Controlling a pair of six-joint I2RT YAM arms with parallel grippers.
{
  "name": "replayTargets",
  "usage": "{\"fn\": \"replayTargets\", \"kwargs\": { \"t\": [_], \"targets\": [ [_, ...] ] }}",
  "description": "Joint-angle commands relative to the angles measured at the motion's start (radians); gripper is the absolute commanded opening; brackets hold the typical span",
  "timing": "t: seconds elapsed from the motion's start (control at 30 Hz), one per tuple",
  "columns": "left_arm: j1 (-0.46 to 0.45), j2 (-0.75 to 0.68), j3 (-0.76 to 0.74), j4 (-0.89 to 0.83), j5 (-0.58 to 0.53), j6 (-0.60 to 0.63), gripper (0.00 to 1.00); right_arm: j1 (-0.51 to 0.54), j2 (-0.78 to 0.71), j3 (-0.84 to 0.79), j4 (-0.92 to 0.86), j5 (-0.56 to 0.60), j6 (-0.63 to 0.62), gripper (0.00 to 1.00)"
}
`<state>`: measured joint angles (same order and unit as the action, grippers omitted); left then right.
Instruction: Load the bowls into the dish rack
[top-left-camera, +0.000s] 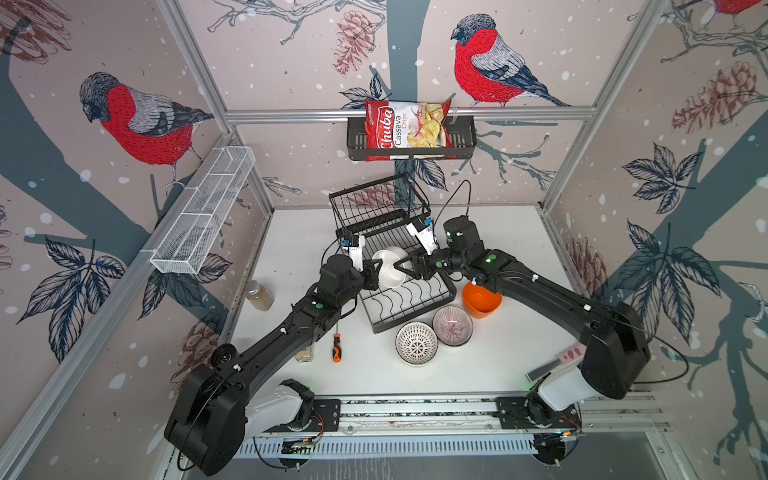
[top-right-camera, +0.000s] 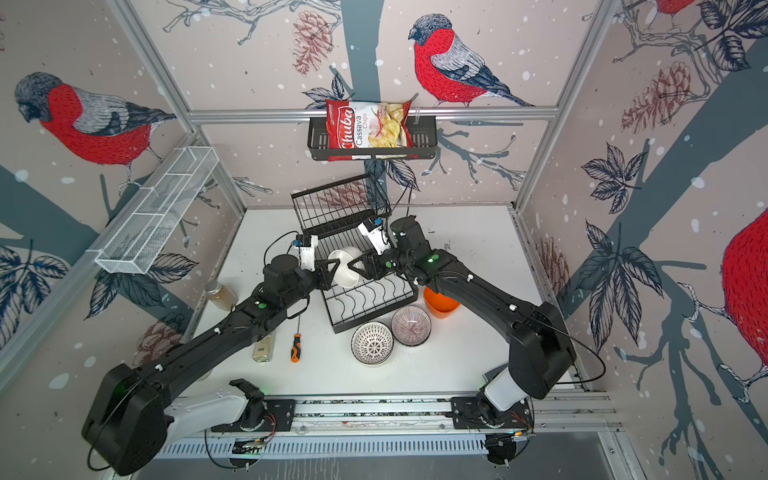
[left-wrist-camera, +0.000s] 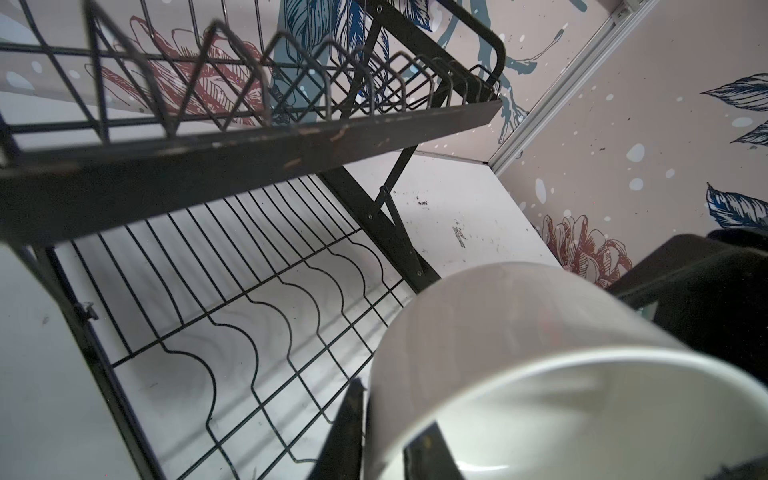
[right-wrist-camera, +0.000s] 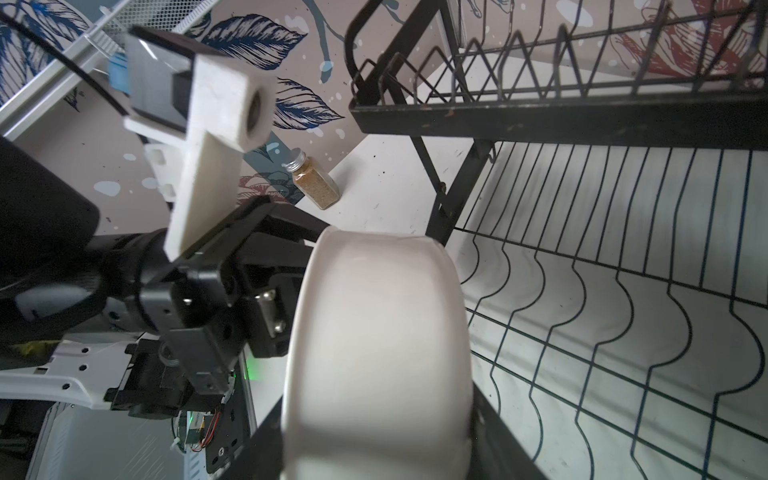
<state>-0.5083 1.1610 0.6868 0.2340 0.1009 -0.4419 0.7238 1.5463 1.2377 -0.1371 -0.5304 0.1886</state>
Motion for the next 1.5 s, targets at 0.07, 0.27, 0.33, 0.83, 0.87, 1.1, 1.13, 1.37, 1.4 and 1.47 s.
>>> {"fn": "replayTargets", "kwargs": {
  "t": [0.07, 0.27, 0.33, 0.83, 0.87, 1.1, 1.13, 1.37, 1.4, 1.47],
  "targets": [
    [0.003, 0.004, 0.007, 0.056, 0.001, -0.005, 0.39, 0.0, 0.016, 0.017, 0.032, 0.062, -0.005, 0.39],
    [0.005, -0.002, 0.004, 0.031, -0.022, -0.009, 0.69, 0.002, 0.054, 0.031, 0.015, 0.163, -0.056, 0.39],
    [0.005, -0.011, 0.0, 0.017, -0.043, -0.015, 0.75, 0.002, 0.078, 0.049, -0.005, 0.208, -0.082, 0.38],
    [0.005, -0.017, 0.044, -0.343, -0.305, -0.084, 0.82, 0.069, 0.248, 0.141, 0.049, 0.615, -0.321, 0.36],
    [0.006, -0.015, 0.041, -0.354, -0.307, -0.084, 0.82, 0.069, 0.255, 0.144, 0.061, 0.63, -0.335, 0.36],
    [0.005, 0.019, 0.009, -0.367, -0.349, -0.087, 0.83, 0.088, 0.307, 0.142, 0.149, 0.747, -0.438, 0.36],
    [0.005, 0.027, 0.006, -0.372, -0.354, -0.09, 0.83, 0.093, 0.315, 0.14, 0.161, 0.76, -0.456, 0.36],
    [0.005, 0.089, -0.026, -0.364, -0.326, -0.125, 0.83, 0.133, 0.352, 0.115, 0.287, 0.888, -0.586, 0.38],
    [0.005, 0.097, -0.03, -0.362, -0.32, -0.132, 0.83, 0.135, 0.356, 0.117, 0.299, 0.899, -0.601, 0.38],
    [0.005, 0.115, -0.039, -0.353, -0.312, -0.142, 0.83, 0.138, 0.365, 0.121, 0.317, 0.904, -0.629, 0.39]
  ]
}}
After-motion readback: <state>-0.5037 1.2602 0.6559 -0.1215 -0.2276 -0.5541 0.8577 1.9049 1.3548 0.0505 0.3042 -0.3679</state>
